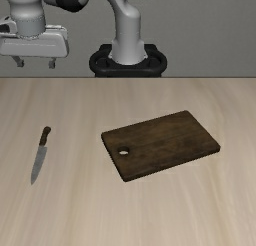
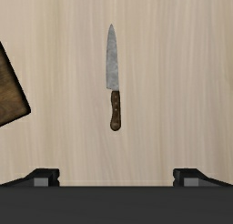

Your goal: Pick up the knife and place it on the cutting board

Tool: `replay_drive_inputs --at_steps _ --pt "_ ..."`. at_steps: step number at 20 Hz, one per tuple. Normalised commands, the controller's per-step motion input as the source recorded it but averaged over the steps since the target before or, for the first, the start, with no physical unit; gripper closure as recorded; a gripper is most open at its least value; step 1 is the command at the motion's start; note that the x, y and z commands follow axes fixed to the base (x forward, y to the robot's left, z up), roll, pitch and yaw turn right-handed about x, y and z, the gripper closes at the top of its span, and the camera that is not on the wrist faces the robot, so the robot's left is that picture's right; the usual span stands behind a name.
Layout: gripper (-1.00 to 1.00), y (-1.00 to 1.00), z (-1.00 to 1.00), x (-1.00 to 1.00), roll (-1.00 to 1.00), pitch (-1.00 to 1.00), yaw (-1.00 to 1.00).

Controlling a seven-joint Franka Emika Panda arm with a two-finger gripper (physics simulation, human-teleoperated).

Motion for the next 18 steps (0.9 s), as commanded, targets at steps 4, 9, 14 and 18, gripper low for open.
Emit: replay_drive_inputs --at_steps 4,9,14,18 --pt "-1.00 0.00 -0.50 0.50 0.00 0.00 0.00" --pt "-1.00 0.00 -1.00 0.00 0.00 0.00 0.00" --pt "-1.00 0.00 -1.00 0.00 0.00 0.00 0.00" --pt "-1.00 0.00 -1.00 0.00 0.00 0.00 0.00"
